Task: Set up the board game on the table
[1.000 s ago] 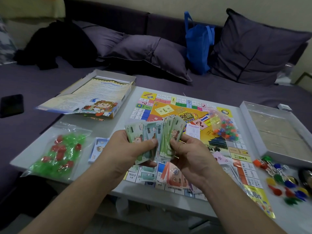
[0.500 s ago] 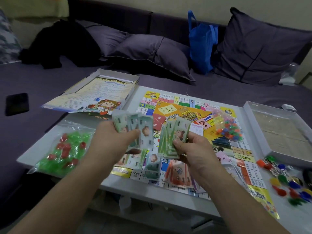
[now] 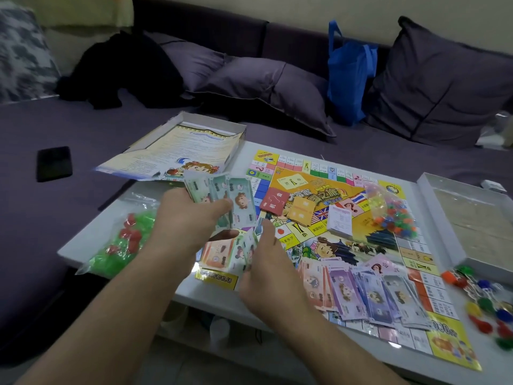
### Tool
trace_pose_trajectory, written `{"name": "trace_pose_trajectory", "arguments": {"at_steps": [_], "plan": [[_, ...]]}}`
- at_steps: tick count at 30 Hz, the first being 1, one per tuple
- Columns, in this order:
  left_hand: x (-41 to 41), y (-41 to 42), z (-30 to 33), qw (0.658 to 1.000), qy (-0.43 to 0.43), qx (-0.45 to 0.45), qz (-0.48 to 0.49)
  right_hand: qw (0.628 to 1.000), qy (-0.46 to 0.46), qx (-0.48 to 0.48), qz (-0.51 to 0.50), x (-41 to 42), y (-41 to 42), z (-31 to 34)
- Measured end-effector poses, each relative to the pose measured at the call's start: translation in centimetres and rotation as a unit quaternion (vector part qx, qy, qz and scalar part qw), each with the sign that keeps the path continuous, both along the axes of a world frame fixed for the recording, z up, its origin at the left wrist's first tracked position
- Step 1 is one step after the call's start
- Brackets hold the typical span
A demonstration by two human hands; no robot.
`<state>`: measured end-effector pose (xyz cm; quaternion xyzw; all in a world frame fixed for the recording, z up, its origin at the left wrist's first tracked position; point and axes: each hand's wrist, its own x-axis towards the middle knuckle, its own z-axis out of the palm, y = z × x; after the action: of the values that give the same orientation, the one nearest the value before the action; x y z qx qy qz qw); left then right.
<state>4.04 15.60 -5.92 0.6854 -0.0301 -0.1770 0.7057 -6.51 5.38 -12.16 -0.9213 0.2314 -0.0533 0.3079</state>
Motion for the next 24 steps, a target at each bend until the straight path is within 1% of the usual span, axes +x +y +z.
{"name": "trace_pose_trajectory", "arguments": {"at_steps": [2, 4, 5, 9, 12, 14, 17, 19, 22, 23, 24], "plan": [[0.0, 0.1, 0.1, 1.000, 0.003, -0.010, -0.001, 0.999, 0.032, -0.020, 0.004, 0.4, 0.5, 0.0], [-0.1, 0.2, 0.4, 1.000, 0.005, -0.017, -0.003, 0.999, 0.041, -0.005, -0.012, 0.5, 0.6, 0.0], [-0.1, 0.3, 0.5, 1.000, 0.007, -0.021, -0.004, 0.999, 0.032, 0.016, -0.031, 0.5, 0.5, 0.1], [0.1, 0.5, 0.9, 1.000, 0.012, -0.025, -0.002, 0.981, -0.019, 0.155, -0.113, 0.7, -0.7, 1.2], [0.2, 0.7, 1.0, 1.000, 0.011, -0.025, 0.001, 0.945, -0.038, 0.270, -0.179, 1.4, -1.3, 1.6], [0.2, 0.7, 1.1, 0.999, 0.013, -0.029, 0.002, 0.930, -0.047, 0.307, -0.197, 1.9, -1.0, 1.3], [0.2, 0.7, 1.4, 0.999, 0.018, -0.041, 0.005, 0.930, -0.083, 0.310, -0.180, 2.5, -0.1, 0.9], [0.1, 0.6, 1.5, 0.999, 0.018, -0.049, 0.004, 0.933, -0.089, 0.306, -0.169, 2.9, 0.5, 0.7], [0.0, 0.5, 1.5, 0.998, 0.015, -0.053, 0.005, 0.945, -0.043, 0.281, -0.163, 3.4, 1.1, 0.3], [-0.1, 0.6, 1.5, 0.998, 0.016, -0.054, 0.004, 0.952, -0.026, 0.264, -0.155, 3.4, 1.2, 0.2], [-0.1, 0.6, 1.5, 0.998, 0.017, -0.055, 0.004, 0.964, -0.009, 0.228, -0.139, 3.4, 1.1, 0.0]]}}
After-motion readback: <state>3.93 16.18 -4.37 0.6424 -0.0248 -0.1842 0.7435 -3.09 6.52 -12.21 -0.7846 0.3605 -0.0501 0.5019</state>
